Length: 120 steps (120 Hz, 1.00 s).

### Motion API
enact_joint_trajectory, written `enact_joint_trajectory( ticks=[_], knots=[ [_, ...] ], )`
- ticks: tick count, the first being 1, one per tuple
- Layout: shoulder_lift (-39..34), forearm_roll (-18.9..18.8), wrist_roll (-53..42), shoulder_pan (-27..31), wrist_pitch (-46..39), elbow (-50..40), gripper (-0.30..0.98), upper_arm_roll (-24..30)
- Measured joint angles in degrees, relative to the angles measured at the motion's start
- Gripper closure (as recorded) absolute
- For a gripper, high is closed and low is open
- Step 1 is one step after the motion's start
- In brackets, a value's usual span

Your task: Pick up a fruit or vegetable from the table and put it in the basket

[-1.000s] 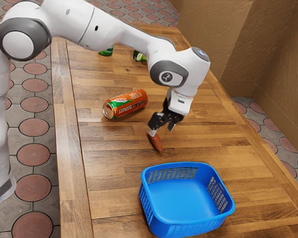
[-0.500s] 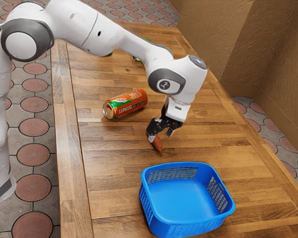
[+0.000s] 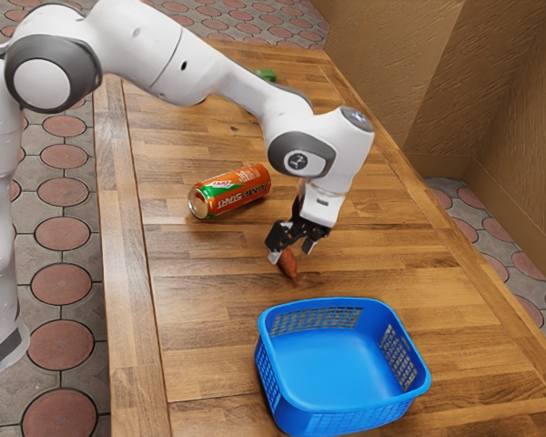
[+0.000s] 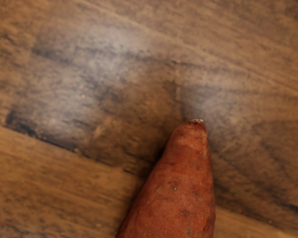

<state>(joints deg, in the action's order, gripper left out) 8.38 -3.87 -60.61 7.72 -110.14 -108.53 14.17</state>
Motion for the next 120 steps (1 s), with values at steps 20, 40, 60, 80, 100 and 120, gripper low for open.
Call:
enact_joint_trajectory(
  ticks=[20,40,60,80,100,120],
  knots=[
    [0.5,0.0,-0.1,0.0,-1.0,-0.7,0.00,0.0],
    [0.8,0.1,-0.1,0.0,-1.8,-0.8,0.00,0.0],
    [0.7,0.1,0.0,0.1,-2.1,-0.9,0.05,0.0],
    [0.7,0.1,0.8,0.1,-2.3,-1.3,0.36,0.0],
    [0.7,0.2,2.1,0.2,-2.5,-1.7,0.33,-0.2],
    [-0.1,0.2,3.4,0.1,-2.2,-1.0,0.48,0.0]
  ],
)
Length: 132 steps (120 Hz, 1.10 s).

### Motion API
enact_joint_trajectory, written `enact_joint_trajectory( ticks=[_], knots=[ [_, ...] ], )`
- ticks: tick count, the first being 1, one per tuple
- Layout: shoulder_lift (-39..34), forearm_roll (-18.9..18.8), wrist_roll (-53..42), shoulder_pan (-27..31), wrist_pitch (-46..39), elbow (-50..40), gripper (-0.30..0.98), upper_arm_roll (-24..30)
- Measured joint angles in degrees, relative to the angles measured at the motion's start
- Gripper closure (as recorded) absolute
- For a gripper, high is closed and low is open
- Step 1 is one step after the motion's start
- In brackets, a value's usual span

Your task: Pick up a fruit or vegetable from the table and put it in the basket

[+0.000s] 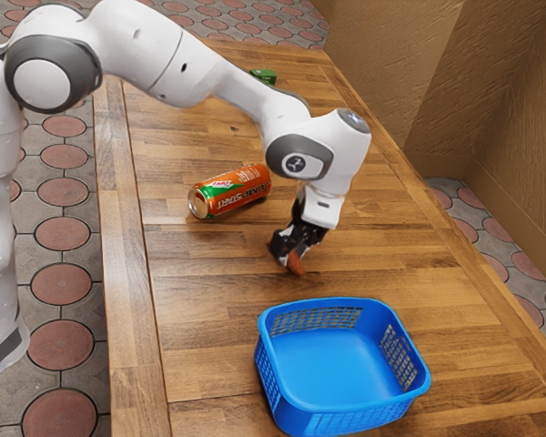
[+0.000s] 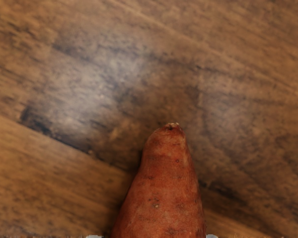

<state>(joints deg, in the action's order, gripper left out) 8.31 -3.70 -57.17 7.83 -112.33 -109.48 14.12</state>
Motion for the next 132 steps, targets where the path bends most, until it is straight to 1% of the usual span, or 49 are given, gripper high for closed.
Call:
enact_joint_trajectory(
  ticks=[11,20,35,46,58,73,103,115,132],
  knots=[
    [-0.5,-0.1,0.6,0.0,0.3,0.9,0.51,0.0],
    [-0.7,-0.1,1.0,0.0,1.1,2.5,0.52,0.1],
    [-0.8,-0.2,1.7,0.0,3.8,7.4,0.51,0.4],
    [-0.9,-0.2,2.2,0.2,6.3,11.7,0.51,2.2],
    [-1.7,-0.2,3.1,0.3,8.6,13.7,0.51,5.7],
    [-2.4,0.0,4.9,0.1,10.2,15.0,0.51,11.8],
    [-2.4,0.1,9.8,-0.2,10.6,15.3,0.51,24.0],
    [-1.7,0.1,11.6,-0.7,8.9,15.3,0.51,26.1],
    [1.3,-0.4,13.5,-0.2,5.0,15.3,0.51,26.6]
  ],
)
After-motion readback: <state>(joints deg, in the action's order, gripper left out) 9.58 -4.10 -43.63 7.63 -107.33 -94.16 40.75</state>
